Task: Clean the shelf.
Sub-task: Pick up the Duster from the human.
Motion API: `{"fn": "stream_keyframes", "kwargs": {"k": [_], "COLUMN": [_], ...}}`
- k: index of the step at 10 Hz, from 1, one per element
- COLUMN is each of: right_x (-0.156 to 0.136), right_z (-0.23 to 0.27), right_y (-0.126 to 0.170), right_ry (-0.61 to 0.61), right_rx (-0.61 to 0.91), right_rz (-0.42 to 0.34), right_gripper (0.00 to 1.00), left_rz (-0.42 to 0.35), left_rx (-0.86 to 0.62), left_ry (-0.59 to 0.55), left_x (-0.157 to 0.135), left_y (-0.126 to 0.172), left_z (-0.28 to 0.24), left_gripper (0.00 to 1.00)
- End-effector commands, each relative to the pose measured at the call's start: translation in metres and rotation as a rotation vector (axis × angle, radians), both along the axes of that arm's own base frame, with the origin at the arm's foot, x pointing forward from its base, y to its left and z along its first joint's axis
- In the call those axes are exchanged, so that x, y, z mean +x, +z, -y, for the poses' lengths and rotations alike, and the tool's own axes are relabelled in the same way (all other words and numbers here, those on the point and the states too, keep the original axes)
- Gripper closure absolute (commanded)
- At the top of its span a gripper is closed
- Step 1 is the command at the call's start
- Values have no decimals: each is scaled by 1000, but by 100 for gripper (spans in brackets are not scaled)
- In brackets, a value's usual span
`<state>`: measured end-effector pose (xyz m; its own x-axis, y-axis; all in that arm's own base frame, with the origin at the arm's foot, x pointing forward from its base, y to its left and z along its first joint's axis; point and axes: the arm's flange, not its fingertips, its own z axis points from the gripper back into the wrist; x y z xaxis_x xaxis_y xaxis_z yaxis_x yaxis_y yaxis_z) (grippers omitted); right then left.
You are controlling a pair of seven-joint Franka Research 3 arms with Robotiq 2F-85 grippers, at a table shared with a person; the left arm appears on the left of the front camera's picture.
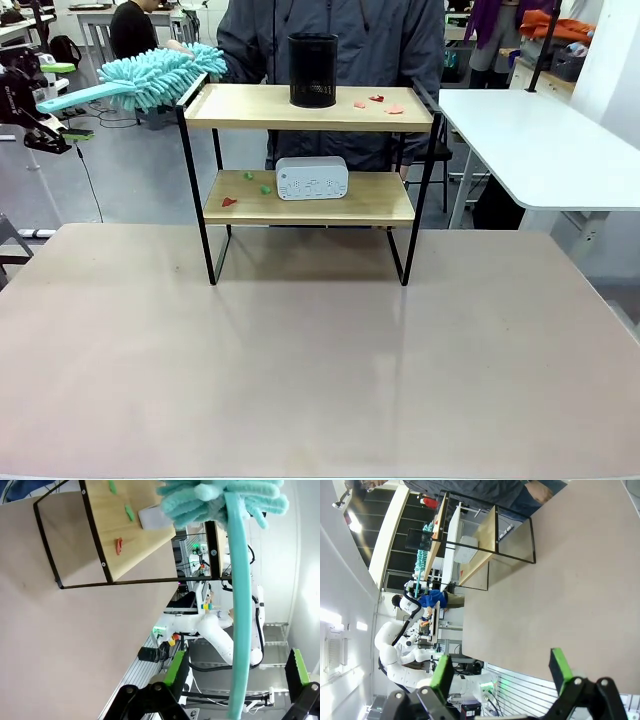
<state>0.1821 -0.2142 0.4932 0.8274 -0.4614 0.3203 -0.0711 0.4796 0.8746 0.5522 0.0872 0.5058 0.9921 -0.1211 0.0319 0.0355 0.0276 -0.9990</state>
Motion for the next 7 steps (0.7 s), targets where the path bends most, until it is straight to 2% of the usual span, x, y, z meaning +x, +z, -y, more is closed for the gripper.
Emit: {"fn": "stream_keyframes", "kwargs": {"k": [1, 4, 7], "right_x": [2, 2, 2], "right_z": [1, 1, 1], "right_y": [2, 2, 2], "right_ry": [6, 6, 6], "right_rx": [1, 1, 1], "right_rz": [33, 33, 33], "right_gripper": [0, 0, 0], "left_rz": [34, 40, 65], "left_rx": [18, 23, 31], "left_ry": [11, 36, 45], "left_x": [-9, -8, -9], "left_y": [-1, -1, -2], "left_z": [5, 5, 6], "left_gripper": [0, 0, 85]}}
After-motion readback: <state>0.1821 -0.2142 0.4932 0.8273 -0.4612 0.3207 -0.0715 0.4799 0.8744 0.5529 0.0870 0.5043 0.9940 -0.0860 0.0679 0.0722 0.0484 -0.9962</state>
